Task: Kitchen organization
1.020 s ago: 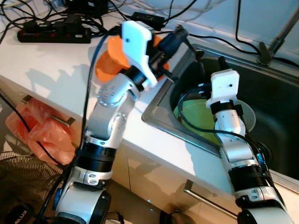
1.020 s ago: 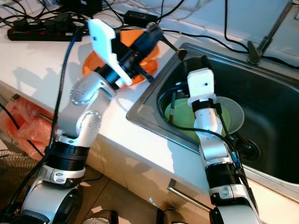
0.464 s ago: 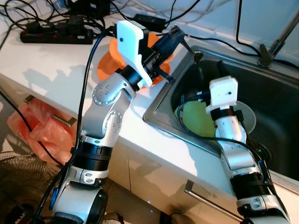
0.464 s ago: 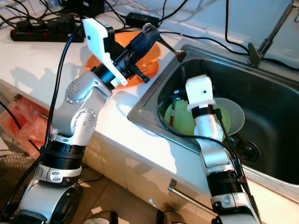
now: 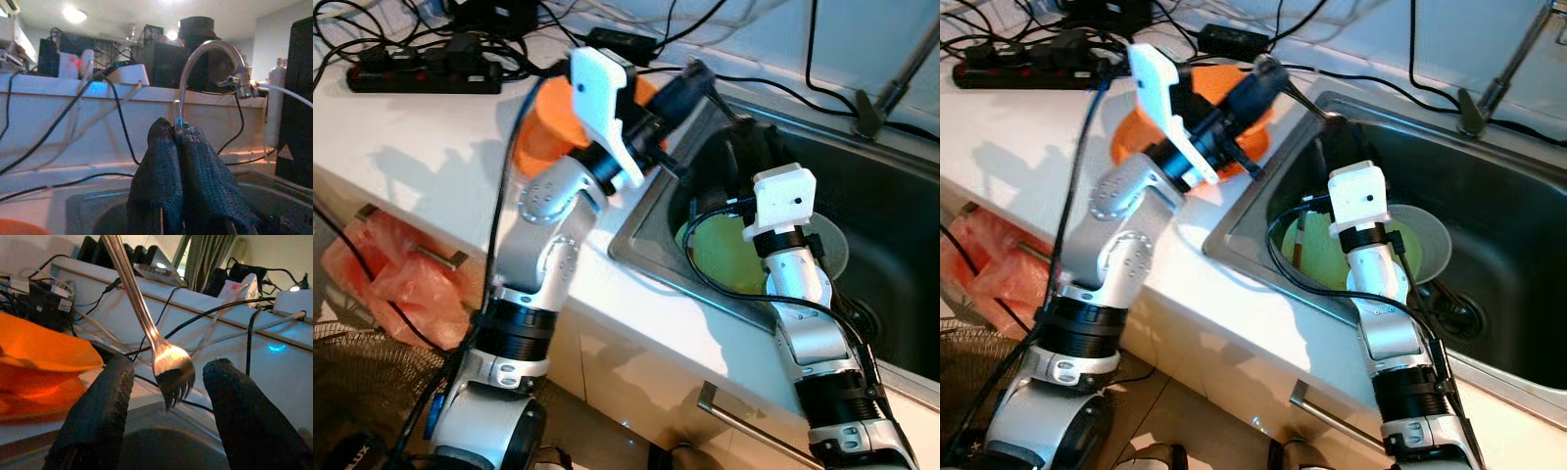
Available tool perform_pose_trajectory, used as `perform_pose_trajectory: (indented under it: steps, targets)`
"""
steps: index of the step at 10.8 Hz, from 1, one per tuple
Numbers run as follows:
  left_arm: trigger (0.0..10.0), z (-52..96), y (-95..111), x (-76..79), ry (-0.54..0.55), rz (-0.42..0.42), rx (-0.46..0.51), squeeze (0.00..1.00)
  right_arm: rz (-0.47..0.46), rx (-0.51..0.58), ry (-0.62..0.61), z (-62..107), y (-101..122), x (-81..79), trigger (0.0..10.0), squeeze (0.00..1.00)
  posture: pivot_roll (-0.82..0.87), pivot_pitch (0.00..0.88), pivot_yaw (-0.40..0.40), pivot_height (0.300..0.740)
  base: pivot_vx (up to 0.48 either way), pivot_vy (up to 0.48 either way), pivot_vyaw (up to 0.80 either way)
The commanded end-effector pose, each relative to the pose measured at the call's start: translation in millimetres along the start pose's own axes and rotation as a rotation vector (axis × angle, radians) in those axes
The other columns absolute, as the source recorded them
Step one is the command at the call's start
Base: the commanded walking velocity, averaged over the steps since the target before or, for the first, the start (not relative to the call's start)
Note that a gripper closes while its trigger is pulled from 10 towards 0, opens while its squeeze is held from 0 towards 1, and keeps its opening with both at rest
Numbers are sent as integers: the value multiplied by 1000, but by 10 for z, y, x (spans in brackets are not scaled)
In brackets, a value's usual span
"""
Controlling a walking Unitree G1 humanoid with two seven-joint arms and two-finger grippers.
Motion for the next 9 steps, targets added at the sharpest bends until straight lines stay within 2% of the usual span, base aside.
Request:
perform_pose_trajectory:
  steps: [1, 9]
  targets:
    - [10000, -29, -39, 97, -46, 22, -10, 0, -38, -52, 24, 99, -99, -105, 10000, 0, 45, 136, 5, 740, 0, 0, 0]
    - [10000, -13, -189, 256, -89, 46, -59, 0, -8, -23, 66, -94, 36, -80, 10000, 0, 37, 139, -11, 740, 0, 0, 0]
Point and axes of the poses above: a point about 5 cm out from each wrist's last joint towards the gripper, its own z axis pointing back from the gripper into the wrist, its own y axis along the axis of the wrist's last joint, x = y × z, the point moved 1 cm from there along -z, pointing out of the wrist towards the gripper, and after that the axes turned 3 degrees about -z, right-handed, at the moved point
